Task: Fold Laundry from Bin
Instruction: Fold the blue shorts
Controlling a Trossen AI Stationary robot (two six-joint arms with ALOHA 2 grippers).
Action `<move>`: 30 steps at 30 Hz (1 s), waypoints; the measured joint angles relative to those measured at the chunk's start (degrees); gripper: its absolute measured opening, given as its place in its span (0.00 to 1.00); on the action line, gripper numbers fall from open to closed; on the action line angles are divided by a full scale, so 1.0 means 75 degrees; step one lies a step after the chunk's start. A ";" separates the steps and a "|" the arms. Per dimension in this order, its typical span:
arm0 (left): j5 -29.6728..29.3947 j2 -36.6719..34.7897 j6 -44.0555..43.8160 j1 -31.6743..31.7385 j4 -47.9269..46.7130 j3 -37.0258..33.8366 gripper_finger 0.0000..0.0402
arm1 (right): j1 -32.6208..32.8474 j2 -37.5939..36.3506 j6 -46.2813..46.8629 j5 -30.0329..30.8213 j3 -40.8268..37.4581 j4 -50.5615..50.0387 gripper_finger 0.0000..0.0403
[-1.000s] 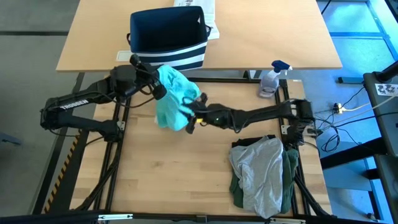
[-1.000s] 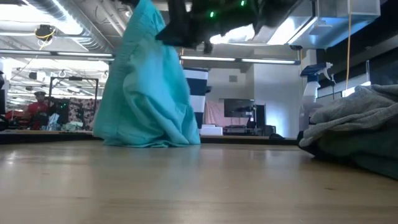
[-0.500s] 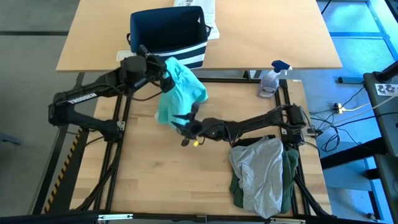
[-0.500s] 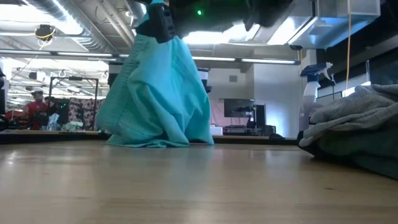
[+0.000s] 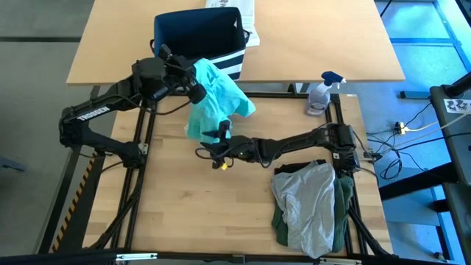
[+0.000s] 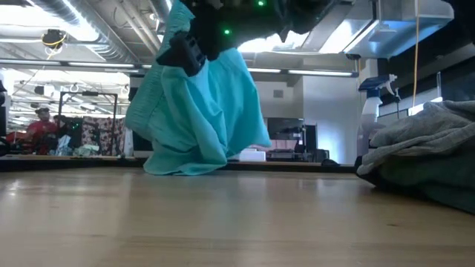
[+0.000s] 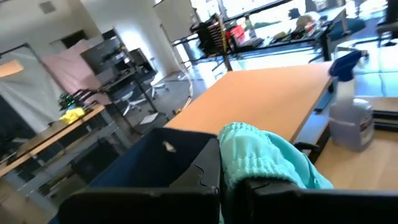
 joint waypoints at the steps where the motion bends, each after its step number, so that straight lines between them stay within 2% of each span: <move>1: 0.0037 -0.0002 0.0013 -0.0024 -0.0001 0.0026 0.00 | -0.0007 0.0033 -0.0322 0.0000 0.0121 -0.0011 0.50; 5: 0.0331 -0.0002 0.0010 -0.0030 -0.0001 0.0043 0.00 | 0.0025 0.0121 -0.1876 -0.0027 0.0879 -0.1136 0.65; 7: 0.0339 -0.0002 0.0006 -0.0030 -0.0003 0.0043 0.00 | 0.0003 0.0147 -0.2017 -0.0219 0.1379 -0.2057 0.68; 11: 0.0499 -0.0002 -0.0111 -0.0030 0.0026 0.0043 0.00 | -0.0095 0.0439 -0.2124 0.0096 0.2238 -0.2899 0.66; 17: 0.0725 -0.0002 -0.0327 -0.0034 -0.0037 0.0042 0.00 | -0.0088 0.1075 -0.2206 0.0623 0.2695 -0.2983 0.60; 20: 0.0704 -0.0019 -0.0353 -0.0036 -0.0193 0.0040 0.00 | -0.0074 0.1356 -0.2057 0.1018 0.2695 -0.3339 0.60; 25: 0.0353 -0.0057 -0.0331 -0.0039 -0.0526 0.0040 0.00 | -0.0219 0.1606 -0.1776 0.3162 0.2681 -0.4441 0.59; 27: -0.0057 -0.0088 -0.0307 -0.0042 -0.0837 0.0040 0.00 | -0.0369 0.1542 -0.1035 0.3349 0.2683 -0.5292 0.57; 30: -0.0672 -0.0174 -0.0610 -0.0095 -0.1848 0.0037 0.00 | -0.0749 0.1366 0.0461 0.2894 0.2683 -0.6533 0.51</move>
